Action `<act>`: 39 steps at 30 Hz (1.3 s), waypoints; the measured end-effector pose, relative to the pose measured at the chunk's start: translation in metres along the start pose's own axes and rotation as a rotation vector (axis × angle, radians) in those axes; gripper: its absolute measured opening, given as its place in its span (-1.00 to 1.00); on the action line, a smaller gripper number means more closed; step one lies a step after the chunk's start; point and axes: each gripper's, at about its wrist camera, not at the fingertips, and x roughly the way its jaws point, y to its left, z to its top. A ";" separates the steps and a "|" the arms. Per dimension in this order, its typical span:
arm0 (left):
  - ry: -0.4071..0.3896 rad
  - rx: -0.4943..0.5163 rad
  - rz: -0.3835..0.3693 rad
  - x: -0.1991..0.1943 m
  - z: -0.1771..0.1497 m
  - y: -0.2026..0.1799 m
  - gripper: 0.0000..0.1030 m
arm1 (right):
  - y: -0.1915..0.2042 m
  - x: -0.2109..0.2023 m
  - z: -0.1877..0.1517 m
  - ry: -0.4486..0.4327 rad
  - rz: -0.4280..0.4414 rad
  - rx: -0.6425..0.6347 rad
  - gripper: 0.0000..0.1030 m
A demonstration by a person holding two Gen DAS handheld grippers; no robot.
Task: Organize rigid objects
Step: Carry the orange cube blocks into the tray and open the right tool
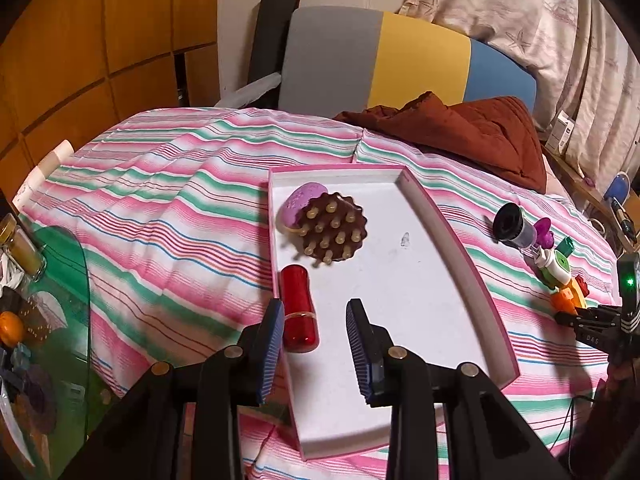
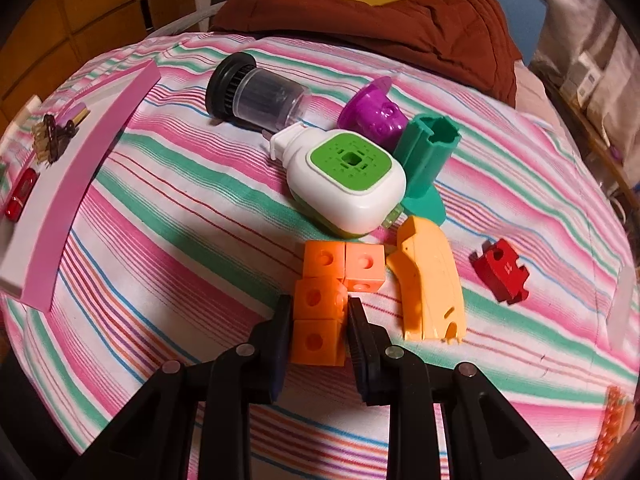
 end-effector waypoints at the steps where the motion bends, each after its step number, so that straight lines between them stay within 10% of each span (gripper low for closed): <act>1: 0.000 -0.003 0.000 0.000 -0.001 0.002 -0.38 | 0.003 -0.001 -0.001 0.006 -0.004 0.000 -0.48; 24: -0.012 -0.081 0.042 -0.007 -0.021 0.045 -0.38 | 0.064 -0.047 -0.016 -0.081 0.181 0.156 -0.49; 32: -0.006 -0.135 0.085 -0.005 -0.025 0.068 -0.38 | 0.147 -0.101 0.017 -0.223 0.356 0.005 -0.49; 39: -0.018 -0.123 0.086 -0.009 -0.026 0.065 -0.38 | 0.241 -0.080 0.031 -0.146 0.411 -0.159 -0.48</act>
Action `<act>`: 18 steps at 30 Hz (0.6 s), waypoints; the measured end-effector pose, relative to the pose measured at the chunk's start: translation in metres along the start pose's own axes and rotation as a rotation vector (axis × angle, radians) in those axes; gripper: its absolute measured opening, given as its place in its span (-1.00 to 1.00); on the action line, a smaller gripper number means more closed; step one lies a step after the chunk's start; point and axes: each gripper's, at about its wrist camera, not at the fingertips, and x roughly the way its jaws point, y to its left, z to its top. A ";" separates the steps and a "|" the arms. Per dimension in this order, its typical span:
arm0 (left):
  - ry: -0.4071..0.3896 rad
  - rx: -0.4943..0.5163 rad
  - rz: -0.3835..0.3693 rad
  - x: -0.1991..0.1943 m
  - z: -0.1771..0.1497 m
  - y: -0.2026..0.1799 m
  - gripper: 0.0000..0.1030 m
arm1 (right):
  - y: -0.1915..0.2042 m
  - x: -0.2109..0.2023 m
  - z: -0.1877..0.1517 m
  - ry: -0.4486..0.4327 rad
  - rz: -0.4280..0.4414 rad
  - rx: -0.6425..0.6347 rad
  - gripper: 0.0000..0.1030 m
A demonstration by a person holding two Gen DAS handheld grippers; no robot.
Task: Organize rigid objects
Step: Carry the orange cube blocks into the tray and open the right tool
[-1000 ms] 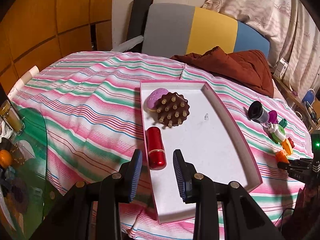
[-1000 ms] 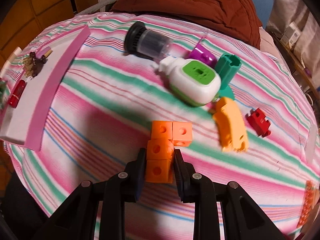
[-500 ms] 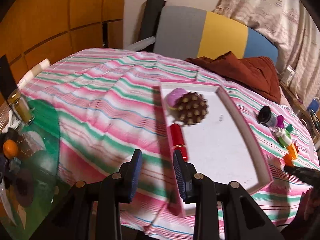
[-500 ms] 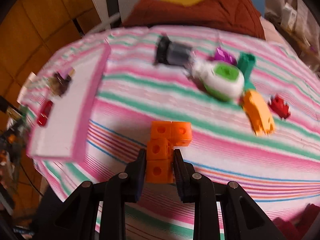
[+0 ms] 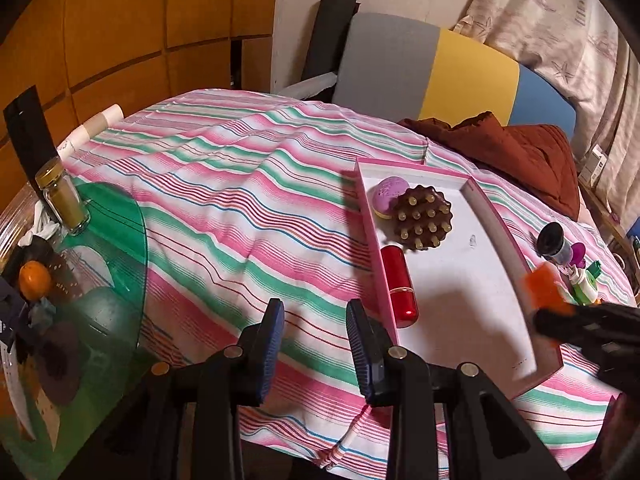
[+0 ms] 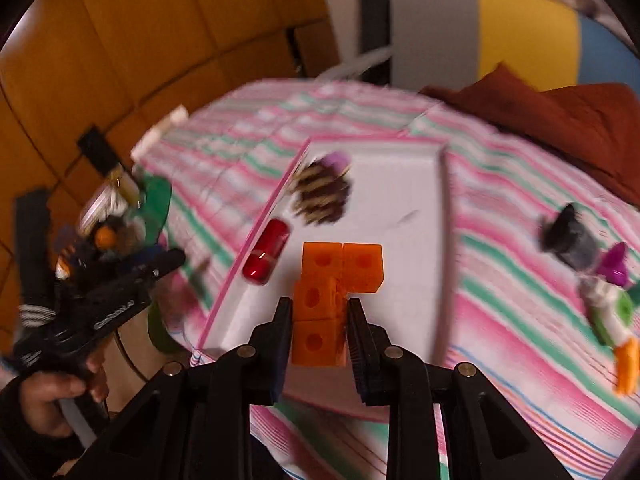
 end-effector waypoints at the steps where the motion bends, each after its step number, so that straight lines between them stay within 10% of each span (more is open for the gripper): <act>1: -0.003 0.003 -0.001 -0.001 -0.001 -0.001 -0.38 | 0.006 0.010 0.001 0.022 0.000 0.002 -0.49; 18: 0.010 -0.012 0.009 0.006 -0.005 0.005 -0.38 | 0.044 0.072 -0.009 0.134 0.028 -0.053 -0.40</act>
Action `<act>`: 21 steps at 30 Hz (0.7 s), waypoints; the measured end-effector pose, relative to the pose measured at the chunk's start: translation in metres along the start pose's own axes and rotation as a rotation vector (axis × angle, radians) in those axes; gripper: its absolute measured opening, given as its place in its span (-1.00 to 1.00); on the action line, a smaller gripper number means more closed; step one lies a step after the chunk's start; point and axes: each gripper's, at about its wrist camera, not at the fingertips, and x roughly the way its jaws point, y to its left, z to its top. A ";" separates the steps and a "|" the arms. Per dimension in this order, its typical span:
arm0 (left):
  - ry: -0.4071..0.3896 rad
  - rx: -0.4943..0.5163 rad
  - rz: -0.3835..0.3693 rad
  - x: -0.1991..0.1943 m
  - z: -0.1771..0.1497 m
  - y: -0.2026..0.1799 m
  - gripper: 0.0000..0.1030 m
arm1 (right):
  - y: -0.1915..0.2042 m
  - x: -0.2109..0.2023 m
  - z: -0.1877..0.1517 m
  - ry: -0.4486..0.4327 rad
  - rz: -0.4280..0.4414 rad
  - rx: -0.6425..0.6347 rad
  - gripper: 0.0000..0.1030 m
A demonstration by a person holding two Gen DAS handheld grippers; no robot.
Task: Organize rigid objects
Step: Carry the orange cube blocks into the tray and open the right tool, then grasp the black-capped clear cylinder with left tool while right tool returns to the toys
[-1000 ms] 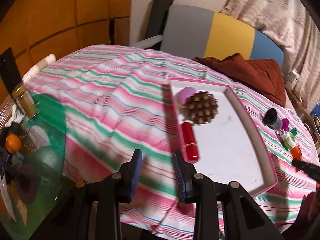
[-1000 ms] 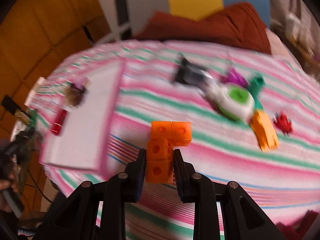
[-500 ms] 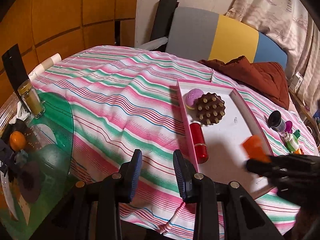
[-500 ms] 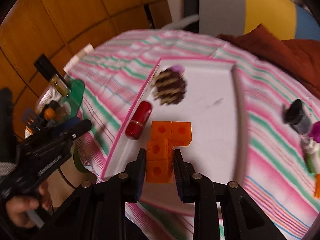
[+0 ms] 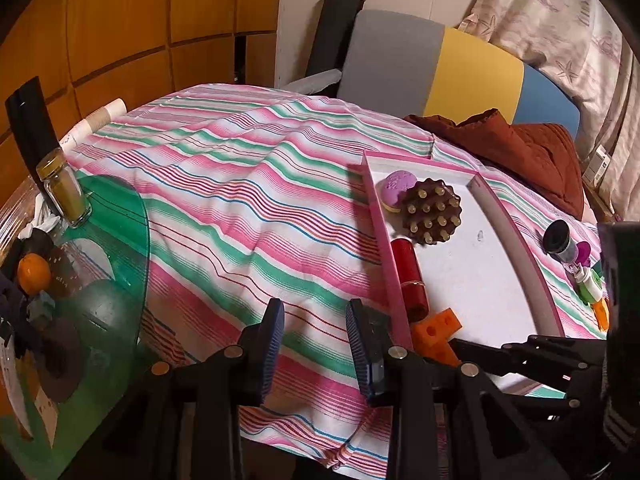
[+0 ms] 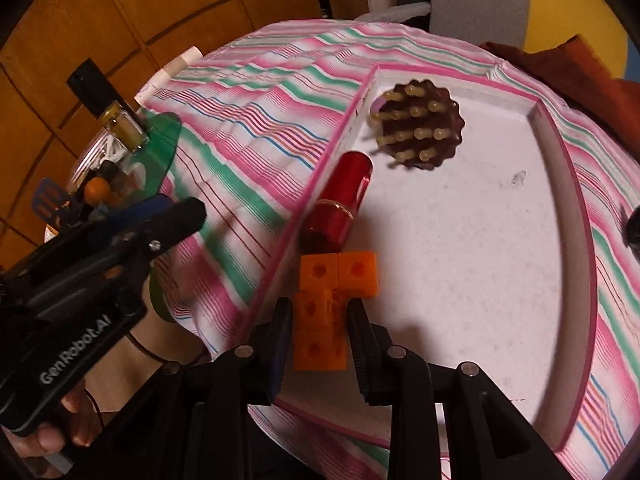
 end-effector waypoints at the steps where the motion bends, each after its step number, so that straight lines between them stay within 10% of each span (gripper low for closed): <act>1: -0.002 0.002 0.000 -0.001 0.000 0.000 -0.38 | 0.000 -0.003 -0.001 -0.009 -0.004 -0.002 -0.35; 21: -0.066 0.046 -0.022 -0.025 0.014 -0.020 -0.38 | -0.073 -0.080 -0.011 -0.216 -0.118 0.167 0.02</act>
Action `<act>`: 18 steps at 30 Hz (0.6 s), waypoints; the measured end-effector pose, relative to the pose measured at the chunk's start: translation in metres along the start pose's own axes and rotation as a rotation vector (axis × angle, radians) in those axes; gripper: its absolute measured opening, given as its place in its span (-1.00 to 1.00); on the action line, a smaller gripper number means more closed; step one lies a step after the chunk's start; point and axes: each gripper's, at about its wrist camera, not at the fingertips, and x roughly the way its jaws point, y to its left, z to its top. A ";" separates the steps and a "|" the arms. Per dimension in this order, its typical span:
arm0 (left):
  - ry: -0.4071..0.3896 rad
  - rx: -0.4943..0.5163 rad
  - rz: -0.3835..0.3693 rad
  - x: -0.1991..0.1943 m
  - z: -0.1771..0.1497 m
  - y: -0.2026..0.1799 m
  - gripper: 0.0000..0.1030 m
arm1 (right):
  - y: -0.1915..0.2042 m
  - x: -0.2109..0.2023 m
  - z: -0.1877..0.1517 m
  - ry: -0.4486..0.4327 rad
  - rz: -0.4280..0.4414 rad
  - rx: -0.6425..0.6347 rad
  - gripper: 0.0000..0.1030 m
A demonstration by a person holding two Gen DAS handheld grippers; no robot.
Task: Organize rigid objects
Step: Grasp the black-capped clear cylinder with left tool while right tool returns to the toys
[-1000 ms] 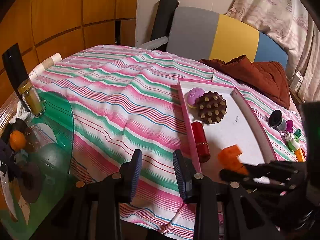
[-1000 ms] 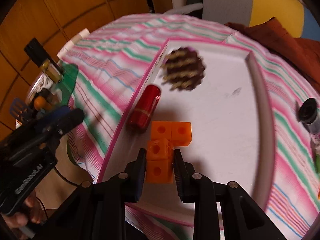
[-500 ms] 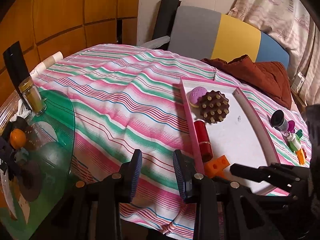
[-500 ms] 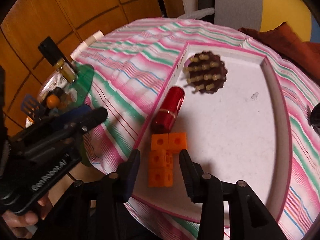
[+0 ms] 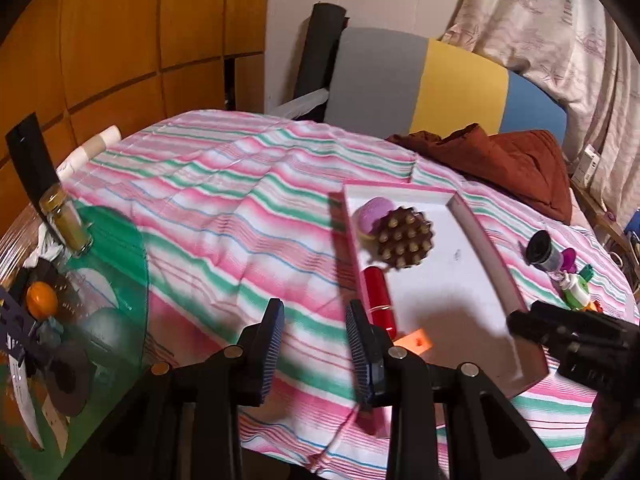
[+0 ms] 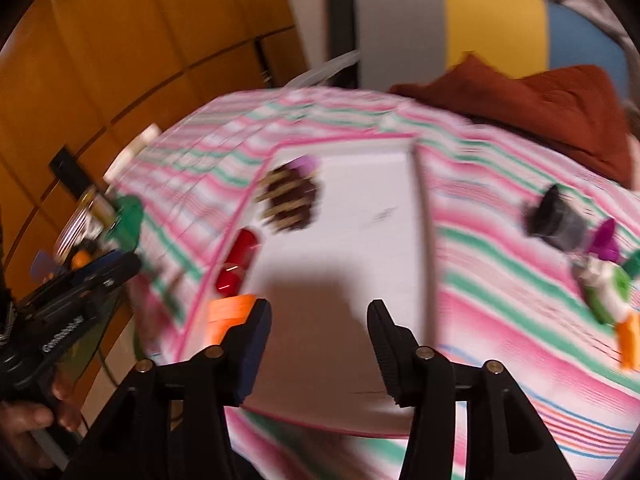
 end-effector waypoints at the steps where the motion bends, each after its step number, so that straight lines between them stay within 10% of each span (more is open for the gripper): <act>1: -0.003 0.009 -0.005 -0.001 0.001 -0.003 -0.38 | -0.009 -0.005 0.001 -0.009 -0.016 0.013 0.04; 18: 0.028 0.243 -0.227 -0.007 0.016 -0.129 -0.38 | -0.296 -0.115 -0.027 -0.107 -0.489 0.509 0.34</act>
